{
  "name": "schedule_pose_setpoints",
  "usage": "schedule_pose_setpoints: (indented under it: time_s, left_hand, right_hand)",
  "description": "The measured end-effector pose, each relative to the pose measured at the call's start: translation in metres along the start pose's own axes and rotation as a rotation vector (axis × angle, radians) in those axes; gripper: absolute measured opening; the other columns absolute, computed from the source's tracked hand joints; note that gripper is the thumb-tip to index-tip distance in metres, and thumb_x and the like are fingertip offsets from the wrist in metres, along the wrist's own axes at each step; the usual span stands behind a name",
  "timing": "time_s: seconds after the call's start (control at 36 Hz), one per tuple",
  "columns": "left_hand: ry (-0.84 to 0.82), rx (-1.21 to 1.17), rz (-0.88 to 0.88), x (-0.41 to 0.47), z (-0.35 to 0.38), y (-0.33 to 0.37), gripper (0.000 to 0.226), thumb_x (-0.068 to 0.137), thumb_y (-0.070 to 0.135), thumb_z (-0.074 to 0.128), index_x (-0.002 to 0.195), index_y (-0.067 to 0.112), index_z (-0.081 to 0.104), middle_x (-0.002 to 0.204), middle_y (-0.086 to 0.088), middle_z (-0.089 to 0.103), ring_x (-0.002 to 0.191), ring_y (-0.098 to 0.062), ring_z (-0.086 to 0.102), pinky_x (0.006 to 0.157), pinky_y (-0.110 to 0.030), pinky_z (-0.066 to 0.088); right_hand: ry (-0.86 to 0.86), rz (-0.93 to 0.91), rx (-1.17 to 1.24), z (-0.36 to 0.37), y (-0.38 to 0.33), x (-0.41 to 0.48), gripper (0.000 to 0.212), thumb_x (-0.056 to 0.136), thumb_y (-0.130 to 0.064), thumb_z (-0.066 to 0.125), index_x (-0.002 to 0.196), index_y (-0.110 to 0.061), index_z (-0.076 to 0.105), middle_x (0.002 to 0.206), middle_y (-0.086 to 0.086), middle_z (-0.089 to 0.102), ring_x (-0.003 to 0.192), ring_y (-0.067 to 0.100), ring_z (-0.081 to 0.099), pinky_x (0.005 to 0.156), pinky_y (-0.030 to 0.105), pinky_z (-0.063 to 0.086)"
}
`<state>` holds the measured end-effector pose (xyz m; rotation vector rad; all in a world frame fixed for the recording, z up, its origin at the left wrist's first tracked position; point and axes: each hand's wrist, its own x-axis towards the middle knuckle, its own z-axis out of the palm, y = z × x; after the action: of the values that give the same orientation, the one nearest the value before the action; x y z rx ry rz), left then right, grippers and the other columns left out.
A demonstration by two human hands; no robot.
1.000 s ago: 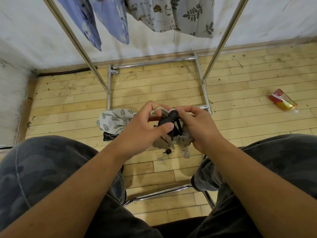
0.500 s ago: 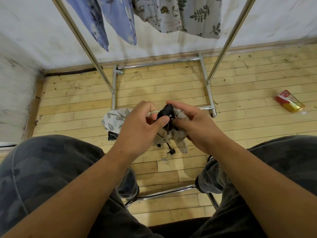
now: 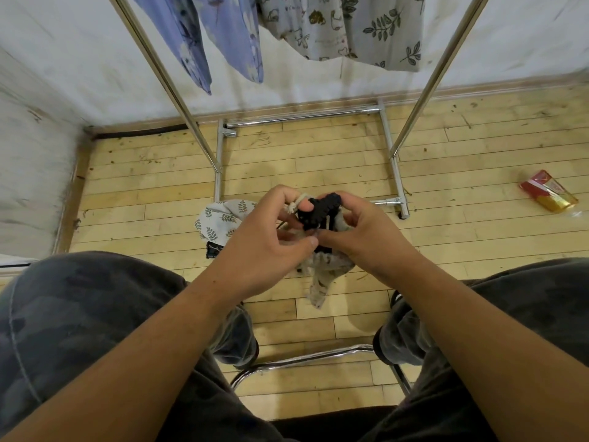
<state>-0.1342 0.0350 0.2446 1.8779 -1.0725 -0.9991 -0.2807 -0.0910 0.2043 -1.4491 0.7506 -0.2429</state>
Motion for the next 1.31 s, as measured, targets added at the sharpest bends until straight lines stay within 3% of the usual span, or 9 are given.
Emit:
schedule_pose_setpoints:
  time_s: [0.08, 0.19, 0.39, 0.56, 0.83, 1.0, 1.14, 1.22, 1.31]
  left_hand:
    - [-0.037, 0.11, 0.056, 0.001, 0.001, -0.005, 0.052, 0.088, 0.019, 0.079, 0.124, 0.035, 0.046, 0.122, 0.012, 0.048, 0.104, 0.012, 0.056, 0.078, -0.01, 0.05]
    - [-0.014, 0.318, 0.113, 0.004, 0.006, -0.017, 0.064, 0.079, 0.034, 0.086, 0.125, 0.038, 0.042, 0.13, 0.014, 0.028, 0.115, -0.003, 0.043, 0.085, -0.004, 0.041]
    - [-0.046, 0.364, 0.067, 0.006, 0.012, -0.019, 0.064, 0.082, 0.037, 0.085, 0.119, 0.042, 0.033, 0.081, 0.008, 0.057, 0.068, -0.009, 0.058, 0.06, -0.028, 0.05]
    - [0.04, 0.44, 0.125, 0.007, 0.012, -0.022, 0.06, 0.087, 0.03, 0.081, 0.124, 0.038, 0.034, 0.087, 0.014, 0.056, 0.074, -0.005, 0.061, 0.065, -0.034, 0.056]
    - [0.064, 0.29, 0.08, 0.007, 0.012, -0.019, 0.038, 0.095, 0.021, 0.073, 0.116, 0.031, 0.044, 0.091, 0.013, 0.065, 0.087, -0.004, 0.064, 0.071, -0.018, 0.053]
    - [-0.063, 0.365, 0.081, 0.01, 0.014, -0.023, 0.05, 0.094, 0.03, 0.072, 0.125, 0.029, 0.032, 0.098, 0.01, 0.073, 0.08, -0.01, 0.07, 0.072, -0.042, 0.058]
    - [-0.035, 0.479, 0.107, 0.016, 0.016, -0.031, 0.061, 0.089, 0.037, 0.076, 0.128, 0.026, 0.031, 0.092, 0.007, 0.074, 0.079, -0.013, 0.071, 0.076, -0.043, 0.058]
    - [0.04, 0.613, 0.159, 0.017, 0.016, -0.033, 0.063, 0.089, 0.049, 0.072, 0.13, 0.027, 0.03, 0.094, 0.015, 0.073, 0.091, -0.008, 0.069, 0.11, -0.038, 0.037]
    - [0.076, 0.687, 0.175, 0.015, 0.015, -0.032, 0.066, 0.086, 0.055, 0.072, 0.13, 0.029, 0.029, 0.107, 0.017, 0.069, 0.111, -0.008, 0.061, 0.117, -0.029, 0.012]
  right_hand:
    - [0.045, 0.008, -0.044, -0.001, -0.002, 0.001, 0.033, 0.085, -0.019, 0.084, 0.113, -0.032, 0.072, 0.101, -0.007, 0.078, 0.097, 0.012, 0.074, 0.082, 0.036, 0.064]
    - [0.097, 0.03, -0.048, -0.003, 0.0, 0.001, 0.034, 0.083, -0.019, 0.086, 0.11, -0.034, 0.072, 0.099, -0.007, 0.078, 0.096, 0.011, 0.074, 0.079, 0.038, 0.065]
    - [0.139, 0.02, 0.031, -0.006, -0.001, -0.001, 0.035, 0.086, -0.009, 0.082, 0.112, -0.03, 0.072, 0.098, -0.003, 0.078, 0.093, 0.011, 0.075, 0.074, 0.029, 0.063]
    - [0.108, 0.068, 0.132, -0.008, -0.002, 0.002, 0.039, 0.084, -0.007, 0.083, 0.115, -0.028, 0.072, 0.104, 0.006, 0.078, 0.099, 0.024, 0.075, 0.083, 0.045, 0.065]
    - [0.029, 0.105, 0.175, -0.008, -0.001, 0.004, 0.042, 0.083, -0.007, 0.084, 0.12, -0.023, 0.071, 0.105, 0.011, 0.078, 0.1, 0.027, 0.076, 0.088, 0.047, 0.063]
    - [0.058, 0.136, 0.236, -0.008, -0.003, 0.006, 0.041, 0.083, -0.004, 0.083, 0.119, -0.021, 0.071, 0.104, 0.011, 0.077, 0.096, 0.026, 0.077, 0.082, 0.042, 0.065]
    - [0.065, 0.124, 0.234, -0.008, -0.004, 0.006, 0.038, 0.083, -0.005, 0.082, 0.116, -0.024, 0.074, 0.106, 0.013, 0.076, 0.097, 0.028, 0.076, 0.079, 0.042, 0.065]
    - [0.083, 0.124, 0.22, -0.008, -0.003, 0.007, 0.037, 0.082, -0.007, 0.083, 0.113, -0.025, 0.075, 0.108, 0.015, 0.075, 0.1, 0.031, 0.075, 0.083, 0.046, 0.065]
    - [0.088, 0.131, 0.224, -0.009, -0.002, 0.009, 0.037, 0.082, -0.008, 0.084, 0.114, -0.022, 0.074, 0.108, 0.015, 0.075, 0.099, 0.029, 0.075, 0.083, 0.042, 0.064]
